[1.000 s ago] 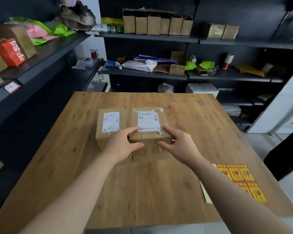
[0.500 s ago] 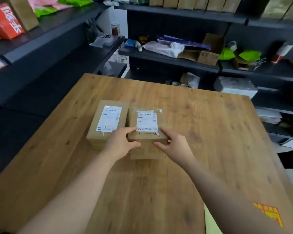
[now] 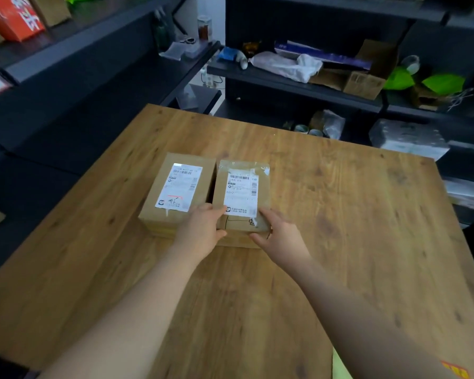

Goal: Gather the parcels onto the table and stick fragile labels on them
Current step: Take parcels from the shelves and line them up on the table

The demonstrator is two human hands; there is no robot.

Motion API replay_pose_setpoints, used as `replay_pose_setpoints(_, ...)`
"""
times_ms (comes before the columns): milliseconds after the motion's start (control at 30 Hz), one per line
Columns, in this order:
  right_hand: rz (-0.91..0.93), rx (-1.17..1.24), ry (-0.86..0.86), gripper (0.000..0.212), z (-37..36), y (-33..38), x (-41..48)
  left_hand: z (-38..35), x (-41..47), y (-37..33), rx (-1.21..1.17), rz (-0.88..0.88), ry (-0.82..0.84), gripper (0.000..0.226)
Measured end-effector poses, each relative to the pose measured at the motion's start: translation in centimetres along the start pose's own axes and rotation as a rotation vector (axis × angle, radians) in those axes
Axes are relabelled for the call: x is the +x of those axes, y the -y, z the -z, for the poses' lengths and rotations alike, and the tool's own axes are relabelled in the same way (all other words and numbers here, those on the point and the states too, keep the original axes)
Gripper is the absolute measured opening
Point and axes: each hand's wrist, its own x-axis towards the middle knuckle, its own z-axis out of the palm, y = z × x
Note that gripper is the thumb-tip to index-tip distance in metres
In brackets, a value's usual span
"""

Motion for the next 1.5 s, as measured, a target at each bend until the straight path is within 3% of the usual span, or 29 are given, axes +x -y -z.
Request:
replay_pose_setpoints(167,0.024,-0.166,0.057,0.059,0.7,0.4,-0.1,0.3,-1.0,-0.6,0.114,-0.014,-0.027,0.056)
replay_pose_setpoints(267,0.114,-0.294,0.007,0.055,1.4,1.1,-0.6,1.5,-2.3,-1.2,0.164,-0.056,-0.091,0.049)
replay_pose_setpoints(433,0.415,-0.420,-0.181,0.043,1.3,3.8,-2.1,3.9,-5.7,-0.9,0.190,-0.095,-0.282,0.028)
replay_pose_setpoints(567,0.595,-0.393,-0.177,0.039,0.9,7.4,-3.6,5.9,-10.1,0.6,0.242,-0.050,-0.433,0.027)
replay_pose_setpoints(733,0.767,-0.325,-0.126,0.042,-1.1,12.6,-5.7,8.2,-16.7,3.0,0.260,0.104,-0.487,0.038)
replay_pose_setpoints(1000,1.037,-0.211,-0.041,0.042,-6.9,23.0,-12.2,10.5,-30.7,9.1,0.318,0.392,-0.645,0.035)
replay_pose_setpoints(1500,1.531,0.106,0.233,0.043,-21.2,41.7,-36.0,10.7,-64.1,16.2,0.458,0.985,-0.951,0.036)
